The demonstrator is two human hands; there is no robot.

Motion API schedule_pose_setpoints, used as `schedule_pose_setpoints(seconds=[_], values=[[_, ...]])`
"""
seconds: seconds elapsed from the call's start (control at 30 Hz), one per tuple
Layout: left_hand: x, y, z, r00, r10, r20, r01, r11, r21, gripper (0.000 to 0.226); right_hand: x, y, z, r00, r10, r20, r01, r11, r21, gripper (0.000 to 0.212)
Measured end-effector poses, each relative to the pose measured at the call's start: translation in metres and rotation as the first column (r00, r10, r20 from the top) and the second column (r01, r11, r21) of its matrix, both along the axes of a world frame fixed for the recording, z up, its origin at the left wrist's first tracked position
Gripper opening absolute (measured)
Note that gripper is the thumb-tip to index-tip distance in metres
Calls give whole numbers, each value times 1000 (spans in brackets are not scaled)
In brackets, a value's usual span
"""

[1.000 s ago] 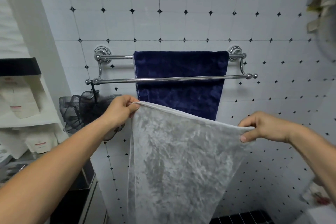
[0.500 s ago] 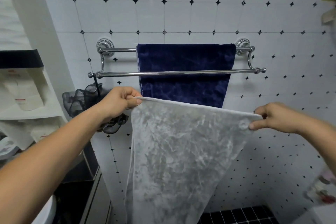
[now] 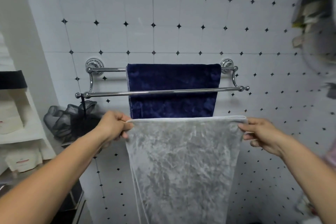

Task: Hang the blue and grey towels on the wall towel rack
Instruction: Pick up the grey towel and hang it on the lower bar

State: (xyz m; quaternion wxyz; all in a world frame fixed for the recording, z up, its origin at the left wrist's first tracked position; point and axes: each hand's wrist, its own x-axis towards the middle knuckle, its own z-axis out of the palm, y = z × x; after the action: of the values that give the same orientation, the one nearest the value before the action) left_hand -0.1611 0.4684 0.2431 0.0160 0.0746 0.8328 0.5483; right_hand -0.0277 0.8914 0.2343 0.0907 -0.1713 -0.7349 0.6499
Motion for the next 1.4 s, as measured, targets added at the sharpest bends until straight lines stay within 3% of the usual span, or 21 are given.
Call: schedule_pose_setpoints(seconds=[0.13, 0.27, 0.37, 0.47, 0.63, 0.77, 1.1, 1.23, 1.33, 1.4], values=[[6, 14, -3, 976, -107, 190, 52, 960, 273, 9, -6, -12, -3, 992, -100, -74, 75, 958, -278, 11], [2, 17, -2, 962, -134, 238, 17, 900, 435, 14, -11, -13, -7, 973, -142, -180, 86, 955, -285, 23], [-1, 17, -2, 953, -157, 258, 22, 887, 461, 17, -18, -6, -13, 970, -109, -216, 67, 979, -192, 41], [-5, 17, 0, 950, -173, 260, 40, 893, 448, 15, -36, 4, -23, 958, -123, -259, 61, 970, -234, 20], [-9, 23, -5, 987, -5, 162, -30, 976, 214, 6, -72, 20, -31, 976, -55, -212, 6, 974, -227, 14], [-19, 37, -1, 981, 110, 161, -148, 958, 247, 8, -106, 32, -25, 976, 13, -219, -72, 962, -264, 10], [-70, 70, -3, 952, 139, 274, -279, 765, 580, 8, -179, 36, -2, 956, -182, -231, 29, 841, -539, 7], [-95, 74, 2, 978, 174, 114, -193, 552, 811, 21, -193, 33, 16, 897, -244, -370, -60, 760, -647, 11], [-100, 77, 10, 995, 82, -63, 17, 467, 884, 18, -197, 34, 22, 846, -239, -477, -187, 705, -684, 13], [-100, 79, 14, 988, 15, -157, 136, 428, 893, 17, -196, 35, 20, 807, -190, -559, -324, 649, -689, 31]])
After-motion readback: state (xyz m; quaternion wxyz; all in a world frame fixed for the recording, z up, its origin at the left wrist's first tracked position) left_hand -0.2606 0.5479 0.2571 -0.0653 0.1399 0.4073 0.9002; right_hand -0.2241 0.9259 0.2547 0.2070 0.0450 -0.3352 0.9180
